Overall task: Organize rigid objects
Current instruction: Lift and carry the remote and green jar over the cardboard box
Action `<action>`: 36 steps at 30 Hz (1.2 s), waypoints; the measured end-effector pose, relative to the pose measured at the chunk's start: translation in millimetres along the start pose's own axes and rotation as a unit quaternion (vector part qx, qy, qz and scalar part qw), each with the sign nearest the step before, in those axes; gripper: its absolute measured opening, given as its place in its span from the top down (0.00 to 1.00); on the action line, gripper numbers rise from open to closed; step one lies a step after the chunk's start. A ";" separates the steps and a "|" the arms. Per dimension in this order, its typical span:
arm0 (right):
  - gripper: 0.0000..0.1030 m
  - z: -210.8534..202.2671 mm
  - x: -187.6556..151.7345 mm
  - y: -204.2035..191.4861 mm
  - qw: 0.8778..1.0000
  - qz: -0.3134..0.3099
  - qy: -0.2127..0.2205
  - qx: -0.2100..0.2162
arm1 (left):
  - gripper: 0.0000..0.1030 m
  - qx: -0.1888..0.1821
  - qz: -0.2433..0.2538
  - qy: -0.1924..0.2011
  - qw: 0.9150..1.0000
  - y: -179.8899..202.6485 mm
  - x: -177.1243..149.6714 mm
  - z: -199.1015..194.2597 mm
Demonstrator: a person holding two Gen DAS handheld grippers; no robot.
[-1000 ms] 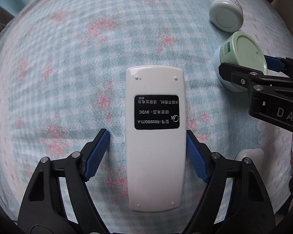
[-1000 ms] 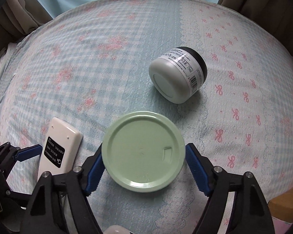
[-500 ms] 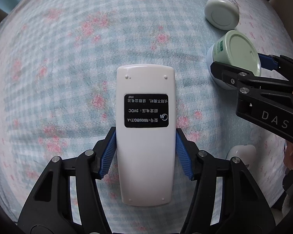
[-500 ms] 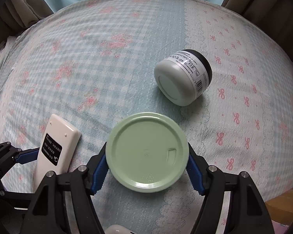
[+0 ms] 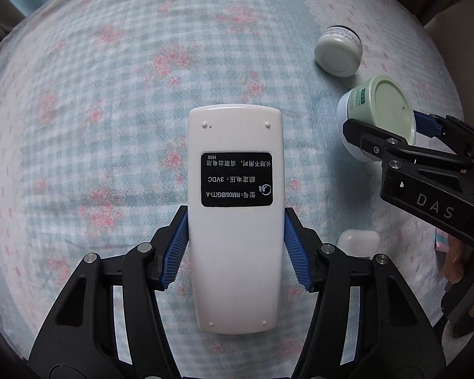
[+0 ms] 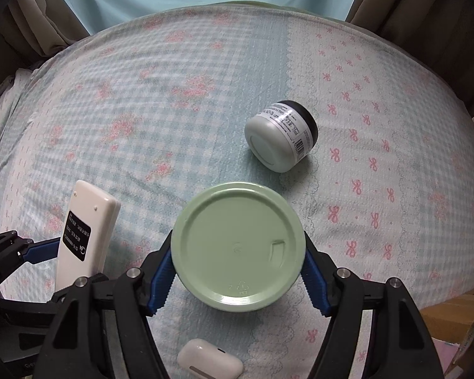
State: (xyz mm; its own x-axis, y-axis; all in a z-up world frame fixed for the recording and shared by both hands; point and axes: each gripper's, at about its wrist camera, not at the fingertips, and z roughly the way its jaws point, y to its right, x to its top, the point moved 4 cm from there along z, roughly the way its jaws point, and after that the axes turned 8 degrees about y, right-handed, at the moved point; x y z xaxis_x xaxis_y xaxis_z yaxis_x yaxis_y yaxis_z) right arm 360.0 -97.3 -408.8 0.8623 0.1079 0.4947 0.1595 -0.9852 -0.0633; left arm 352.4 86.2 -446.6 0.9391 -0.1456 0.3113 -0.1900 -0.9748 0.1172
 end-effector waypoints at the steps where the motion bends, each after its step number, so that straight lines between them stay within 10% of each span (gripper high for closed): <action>1: 0.36 -7.4 0.6 -0.7 1.000 0.002 0.004 0.000 | 0.47 -0.001 0.000 0.005 1.000 -0.2 1.1 -8.2; 22: 0.36 -220.5 -37.9 7.1 0.996 0.068 0.056 -0.003 | 0.47 -0.026 0.040 0.104 0.993 57.8 -44.5 -186.5; 36: 0.36 -307.7 -113.3 126.8 0.994 0.086 0.069 0.012 | 0.47 -0.018 0.028 0.134 0.990 205.1 -53.1 -230.0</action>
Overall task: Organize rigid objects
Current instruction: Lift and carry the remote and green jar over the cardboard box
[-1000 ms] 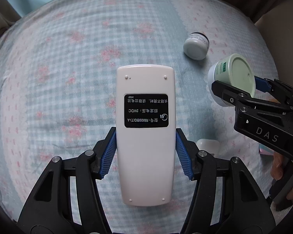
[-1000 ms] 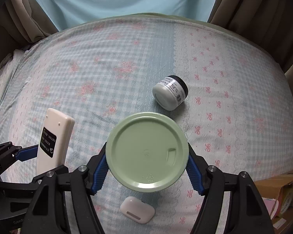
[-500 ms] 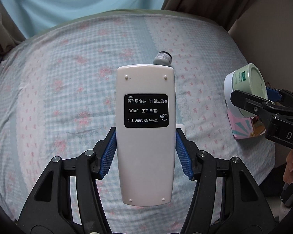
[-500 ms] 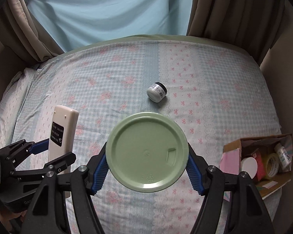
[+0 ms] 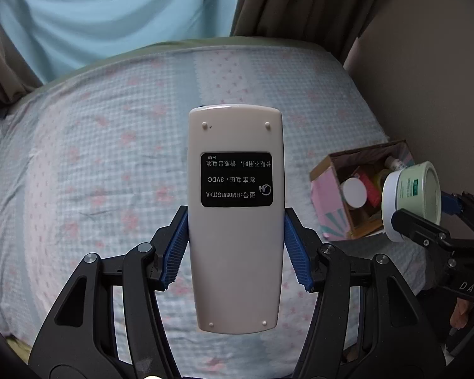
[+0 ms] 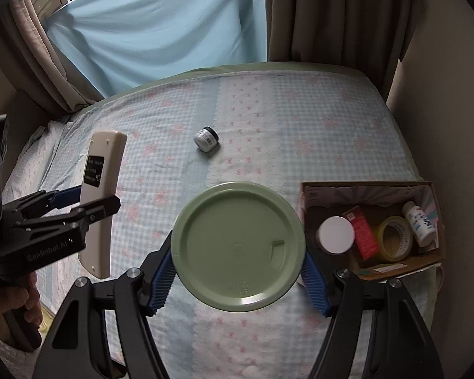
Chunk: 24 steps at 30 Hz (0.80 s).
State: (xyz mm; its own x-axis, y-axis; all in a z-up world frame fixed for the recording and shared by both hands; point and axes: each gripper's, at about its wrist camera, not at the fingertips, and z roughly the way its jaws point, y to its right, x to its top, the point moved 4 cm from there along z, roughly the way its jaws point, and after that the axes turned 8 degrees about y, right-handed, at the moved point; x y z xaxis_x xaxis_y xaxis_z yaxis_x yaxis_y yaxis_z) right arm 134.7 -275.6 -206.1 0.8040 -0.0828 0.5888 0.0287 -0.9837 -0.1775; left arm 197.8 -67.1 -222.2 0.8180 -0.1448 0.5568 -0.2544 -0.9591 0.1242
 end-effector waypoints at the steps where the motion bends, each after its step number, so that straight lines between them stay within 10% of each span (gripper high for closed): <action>1: 0.36 -6.8 -3.2 16.6 1.000 0.000 -0.001 -0.003 | 0.47 -0.004 -0.007 0.000 1.000 14.5 1.6 1.2; 13: 0.36 -51.7 -2.5 210.3 0.993 0.093 0.006 -0.069 | 0.47 -0.054 0.042 -0.001 0.998 185.8 32.2 31.2; 24: 0.36 20.3 -0.8 304.1 0.981 0.180 -0.043 -0.056 | 0.47 -0.087 0.155 -0.070 0.982 300.8 29.1 129.8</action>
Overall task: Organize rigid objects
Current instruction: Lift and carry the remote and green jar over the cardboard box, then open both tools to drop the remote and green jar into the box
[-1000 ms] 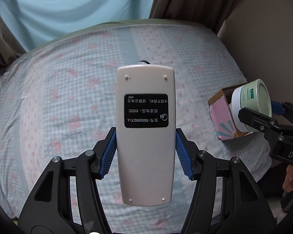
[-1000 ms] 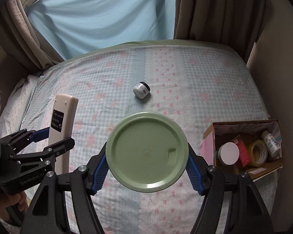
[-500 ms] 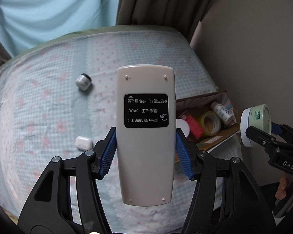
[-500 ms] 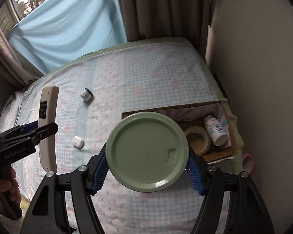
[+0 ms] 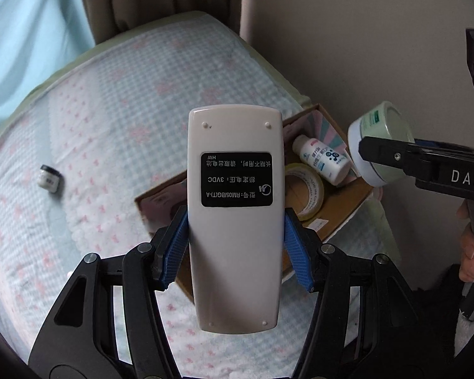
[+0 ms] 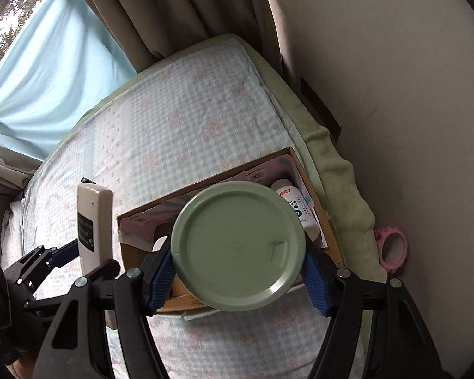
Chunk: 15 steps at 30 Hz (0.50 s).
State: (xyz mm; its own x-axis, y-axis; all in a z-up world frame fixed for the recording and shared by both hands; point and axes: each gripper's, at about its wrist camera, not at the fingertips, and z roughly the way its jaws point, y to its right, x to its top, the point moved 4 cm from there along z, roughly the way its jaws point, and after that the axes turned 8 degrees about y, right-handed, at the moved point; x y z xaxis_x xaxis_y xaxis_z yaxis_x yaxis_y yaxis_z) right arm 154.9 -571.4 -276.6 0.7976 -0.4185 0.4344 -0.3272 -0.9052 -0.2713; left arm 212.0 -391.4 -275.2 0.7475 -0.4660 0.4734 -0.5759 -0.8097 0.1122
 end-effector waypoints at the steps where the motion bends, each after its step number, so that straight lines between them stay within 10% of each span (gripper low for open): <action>1: 0.36 8.2 -0.7 0.5 1.000 -0.003 -0.006 0.000 | 0.47 -0.003 0.006 -0.008 1.000 5.5 1.7 12.2; 15: 0.35 90.3 -43.7 19.4 0.995 0.072 -0.053 0.041 | 0.47 -0.031 0.026 -0.084 0.996 14.9 -22.7 117.2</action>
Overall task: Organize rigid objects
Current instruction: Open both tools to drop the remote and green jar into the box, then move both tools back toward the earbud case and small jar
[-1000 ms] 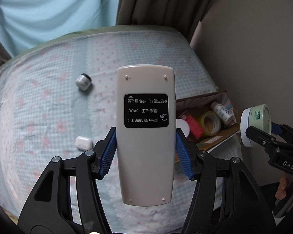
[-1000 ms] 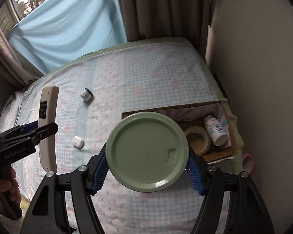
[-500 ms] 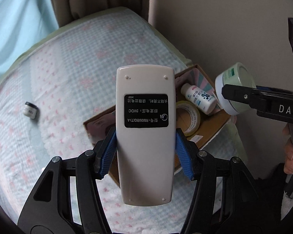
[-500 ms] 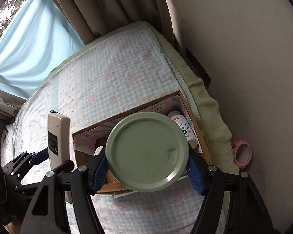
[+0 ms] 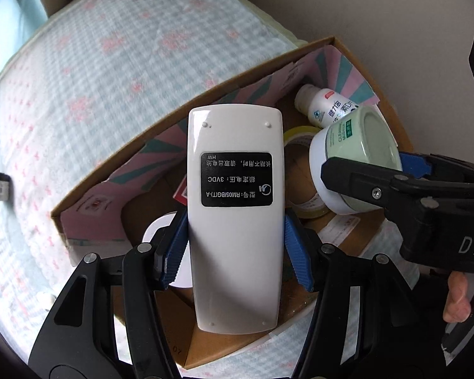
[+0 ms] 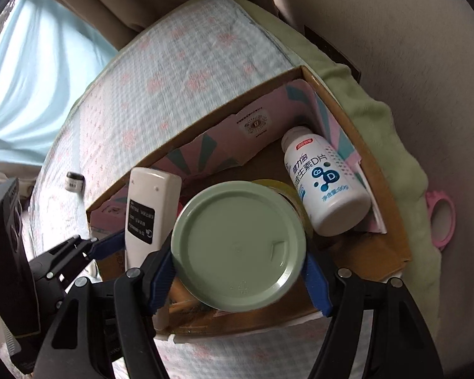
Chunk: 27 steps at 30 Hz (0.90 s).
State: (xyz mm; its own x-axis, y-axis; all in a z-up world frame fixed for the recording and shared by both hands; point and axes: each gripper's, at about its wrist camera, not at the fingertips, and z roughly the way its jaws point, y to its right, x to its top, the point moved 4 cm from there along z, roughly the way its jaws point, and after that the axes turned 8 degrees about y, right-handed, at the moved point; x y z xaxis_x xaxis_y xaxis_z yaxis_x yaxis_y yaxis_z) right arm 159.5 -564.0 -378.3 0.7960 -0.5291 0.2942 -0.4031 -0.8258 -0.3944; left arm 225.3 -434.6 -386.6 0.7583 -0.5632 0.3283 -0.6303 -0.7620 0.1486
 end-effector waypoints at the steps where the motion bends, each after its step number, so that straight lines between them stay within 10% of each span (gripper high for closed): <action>1: 0.31 1.5 -0.2 1.5 1.000 0.012 0.004 0.004 | 0.47 -0.002 0.003 -0.001 1.000 0.1 0.2 -0.2; 3: 0.04 -3.2 4.6 3.0 0.998 0.044 0.026 0.024 | 0.41 -0.006 0.007 -0.008 1.000 -0.7 -1.2 -1.2; 5: 0.00 -14.4 11.8 1.7 0.996 0.058 0.058 0.031 | 0.03 -0.008 0.008 0.003 1.000 -2.5 0.3 -10.3; 6: 0.00 -19.8 15.3 0.8 0.996 0.056 0.066 0.027 | 0.00 -0.003 0.012 0.013 1.000 -3.3 0.2 -17.0; 27: 0.00 -67.8 8.3 -22.7 0.997 0.010 0.073 -0.004 | 0.00 0.041 -0.014 0.043 0.998 -29.3 -29.3 -96.9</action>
State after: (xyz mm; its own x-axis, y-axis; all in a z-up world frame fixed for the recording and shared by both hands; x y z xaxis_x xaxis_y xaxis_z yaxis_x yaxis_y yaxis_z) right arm 144.6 -562.9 -307.9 0.7136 -0.5680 0.4101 -0.4223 -0.8158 -0.3951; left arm 205.4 -364.8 -310.2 0.7567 -0.5141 0.4039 -0.5899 -0.8032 0.0828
